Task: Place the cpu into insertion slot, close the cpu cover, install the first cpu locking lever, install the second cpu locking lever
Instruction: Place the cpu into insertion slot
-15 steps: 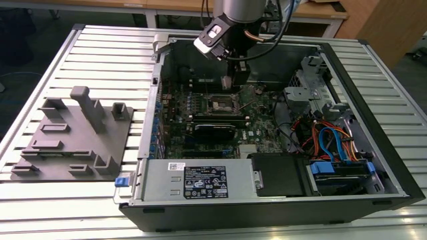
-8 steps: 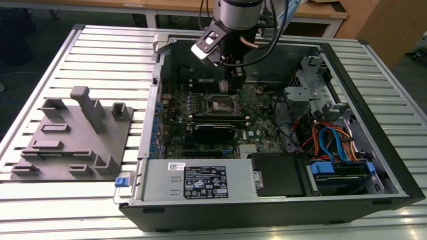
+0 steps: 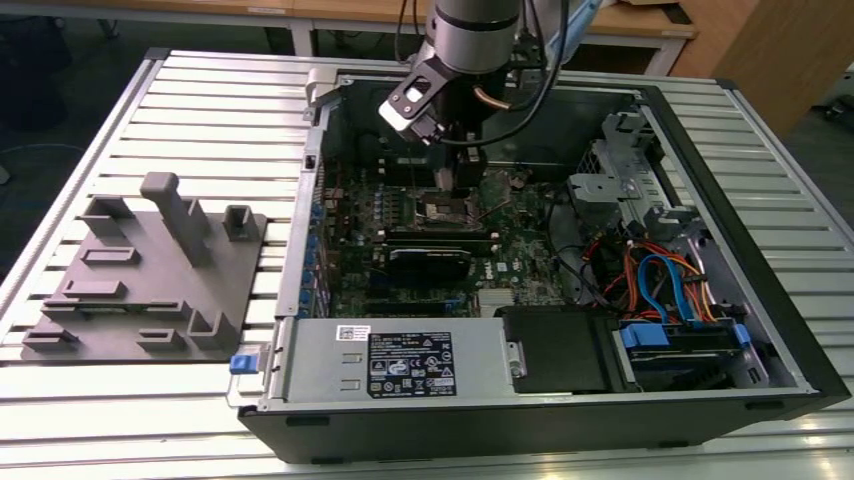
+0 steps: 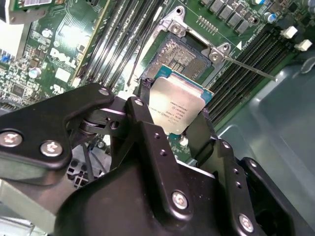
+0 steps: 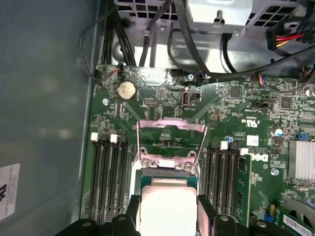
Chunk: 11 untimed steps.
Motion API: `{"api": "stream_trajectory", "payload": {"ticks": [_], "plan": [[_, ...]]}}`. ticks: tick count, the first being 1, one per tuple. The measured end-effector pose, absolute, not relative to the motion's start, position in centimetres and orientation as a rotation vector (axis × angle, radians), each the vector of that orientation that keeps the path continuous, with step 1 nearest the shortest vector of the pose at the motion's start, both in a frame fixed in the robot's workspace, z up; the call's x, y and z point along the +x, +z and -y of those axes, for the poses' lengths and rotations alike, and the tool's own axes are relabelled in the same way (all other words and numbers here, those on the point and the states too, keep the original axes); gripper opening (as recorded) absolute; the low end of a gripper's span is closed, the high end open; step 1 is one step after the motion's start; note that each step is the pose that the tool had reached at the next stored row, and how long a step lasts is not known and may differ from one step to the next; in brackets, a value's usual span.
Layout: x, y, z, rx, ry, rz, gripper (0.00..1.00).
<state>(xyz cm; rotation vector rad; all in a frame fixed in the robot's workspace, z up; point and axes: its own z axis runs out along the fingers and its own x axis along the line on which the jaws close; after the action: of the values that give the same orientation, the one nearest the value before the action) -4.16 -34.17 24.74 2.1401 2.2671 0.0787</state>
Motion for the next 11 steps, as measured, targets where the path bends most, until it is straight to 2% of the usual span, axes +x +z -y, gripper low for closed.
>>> {"api": "stream_trajectory", "payload": {"ticks": [11], "plan": [[-4.7,23.0,34.5,2.144,0.083,-2.259,0.54]]}}
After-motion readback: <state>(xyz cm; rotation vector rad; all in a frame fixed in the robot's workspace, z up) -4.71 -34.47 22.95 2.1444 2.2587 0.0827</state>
